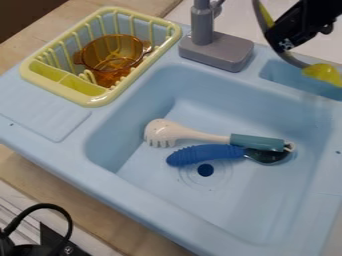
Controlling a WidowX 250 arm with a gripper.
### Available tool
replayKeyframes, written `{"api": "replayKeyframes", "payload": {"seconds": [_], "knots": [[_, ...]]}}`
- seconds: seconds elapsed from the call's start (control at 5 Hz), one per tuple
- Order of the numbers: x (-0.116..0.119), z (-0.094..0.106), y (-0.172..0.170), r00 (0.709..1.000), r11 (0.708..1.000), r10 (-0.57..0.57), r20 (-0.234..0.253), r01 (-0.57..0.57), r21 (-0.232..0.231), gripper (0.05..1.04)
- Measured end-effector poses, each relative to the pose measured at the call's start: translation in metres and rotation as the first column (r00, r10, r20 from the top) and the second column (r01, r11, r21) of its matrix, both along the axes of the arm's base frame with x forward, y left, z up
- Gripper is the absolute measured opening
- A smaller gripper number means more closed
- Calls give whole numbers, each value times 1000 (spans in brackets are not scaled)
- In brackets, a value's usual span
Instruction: Put the yellow spatula in the left side of the sink
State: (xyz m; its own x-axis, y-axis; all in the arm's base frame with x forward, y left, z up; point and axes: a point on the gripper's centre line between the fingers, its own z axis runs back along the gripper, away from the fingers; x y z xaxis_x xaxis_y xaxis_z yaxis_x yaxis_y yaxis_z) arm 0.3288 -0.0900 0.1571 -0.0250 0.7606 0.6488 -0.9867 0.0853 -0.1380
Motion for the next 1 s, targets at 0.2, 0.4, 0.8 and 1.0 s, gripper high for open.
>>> {"api": "replayKeyframes", "payload": {"seconds": [0.2, 0.4, 0.8, 1.0], "knots": [[-14, 12, -4, 1000, 1000, 10, 16, -9, -28, 252], [-37, 8, -1, 1000, 999, 16, -20, -17, -38, 252], [-92, 3, 24, 998, 987, 56, -43, -62, -152, 252], [-107, 14, 57, 992, 966, 125, -12, -124, -229, 252]]}}
